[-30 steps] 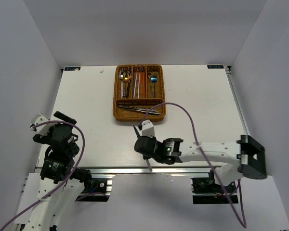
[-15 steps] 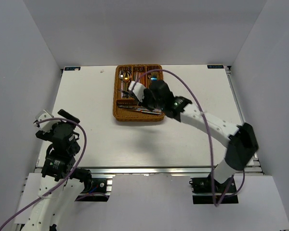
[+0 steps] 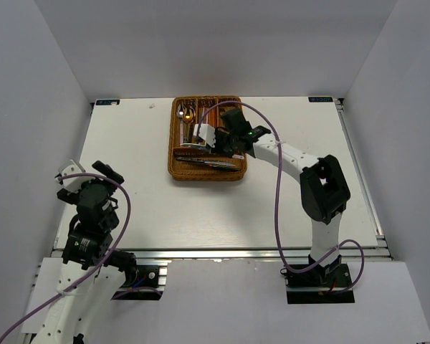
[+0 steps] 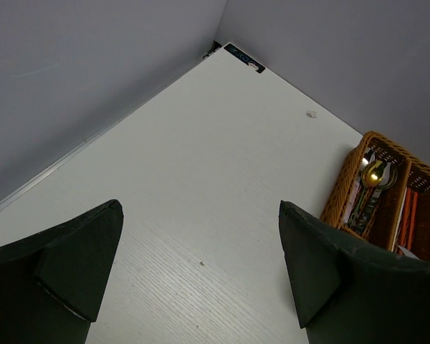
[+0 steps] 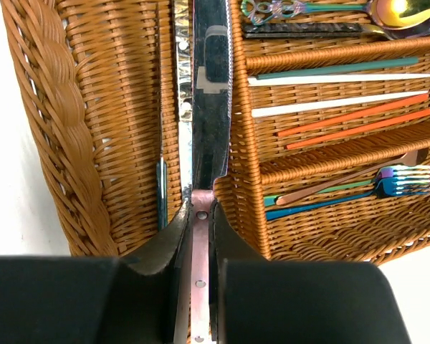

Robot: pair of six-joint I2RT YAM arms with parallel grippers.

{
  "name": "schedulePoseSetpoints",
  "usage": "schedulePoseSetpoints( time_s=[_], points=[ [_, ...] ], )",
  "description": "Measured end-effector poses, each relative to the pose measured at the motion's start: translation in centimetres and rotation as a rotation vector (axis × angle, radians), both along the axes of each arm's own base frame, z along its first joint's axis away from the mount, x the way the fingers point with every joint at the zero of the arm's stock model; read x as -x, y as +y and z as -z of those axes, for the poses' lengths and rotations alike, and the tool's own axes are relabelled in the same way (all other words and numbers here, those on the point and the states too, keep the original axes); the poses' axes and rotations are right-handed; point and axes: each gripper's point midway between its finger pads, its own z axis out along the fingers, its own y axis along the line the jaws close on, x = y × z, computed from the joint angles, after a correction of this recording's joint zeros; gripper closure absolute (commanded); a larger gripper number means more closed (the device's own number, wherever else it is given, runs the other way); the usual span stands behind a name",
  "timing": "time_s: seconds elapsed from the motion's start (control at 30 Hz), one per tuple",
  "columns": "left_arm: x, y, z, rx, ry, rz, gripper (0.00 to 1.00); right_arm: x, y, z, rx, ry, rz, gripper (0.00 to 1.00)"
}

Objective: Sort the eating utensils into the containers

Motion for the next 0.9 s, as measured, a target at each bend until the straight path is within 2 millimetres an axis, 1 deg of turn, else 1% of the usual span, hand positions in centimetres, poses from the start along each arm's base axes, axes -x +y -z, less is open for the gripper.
schedulePoseSetpoints(
  time_s=[0.07,0.1,0.13,0.2,0.27,0.3,0.4,0.47,0.53,0.57,0.63,0.73,0.8,0.83,0.87,0.9],
  points=[
    [-0.1,-0.2,0.0,-0.001,0.0,0.012,0.02,-0.1,-0.1,-0.1,-0.011,0.004,-0.003,0.76],
    [-0.2,-0.3,0.0,-0.002,0.001,0.017,0.02,-0.1,0.0,-0.1,-0.015,0.007,-0.006,0.66],
    [-0.3,-0.4,0.0,-0.003,0.004,0.024,0.02,0.0,0.0,0.0,-0.016,0.01,-0.01,0.51],
    [-0.4,-0.5,0.2,-0.007,0.012,0.031,0.02,0.1,0.1,-0.1,-0.02,0.012,-0.014,0.46],
    [-0.5,-0.6,0.3,-0.009,0.018,0.036,0.02,0.3,0.3,-0.1,-0.033,0.021,-0.024,0.45],
    [-0.6,-0.6,0.3,-0.009,0.019,0.039,0.02,0.3,0.5,-0.2,-0.039,0.024,-0.03,0.11],
    [-0.6,-0.7,0.3,-0.01,0.019,0.043,0.02,0.4,0.7,-0.5,-0.058,0.029,-0.035,0.11],
    [-0.6,-0.7,0.3,-0.012,0.02,0.044,0.02,0.3,0.8,-1.0,-0.075,0.031,-0.023,0.11],
    [-0.7,-0.7,0.4,-0.013,0.024,0.045,0.02,0.2,0.5,-2.3,-0.112,0.023,0.023,0.11],
    [-0.7,-0.8,0.4,-0.014,0.028,0.044,0.02,0.1,0.2,-3.6,-0.142,0.005,0.065,0.11],
    [-1.0,-0.8,0.8,-0.019,0.046,0.044,0.02,0.2,-1.5,-6.4,-0.211,-0.032,0.208,0.11],
    [-1.8,-1.1,1.6,-0.033,0.1,0.044,0.02,1.0,-6.2,-12.8,-0.366,-0.089,0.521,0.11],
    [-2.3,-1.2,2.2,-0.044,0.142,0.044,0.02,2.6,-10.2,-16.8,-0.491,-0.114,0.724,0.11],
    [-2.5,-1.2,2.2,-0.048,0.156,0.042,0.02,3.5,-12.4,-18.4,-0.554,-0.132,0.82,0.11],
    [-2.6,-1.3,2.2,-0.051,0.165,0.042,0.02,4.8,-14.8,-19.8,-0.625,-0.15,0.915,0.11],
    [-2.6,-1.3,2.1,-0.051,0.169,0.043,0.02,6.3,-17.2,-20.4,-0.686,-0.159,0.995,0.11]
  ],
)
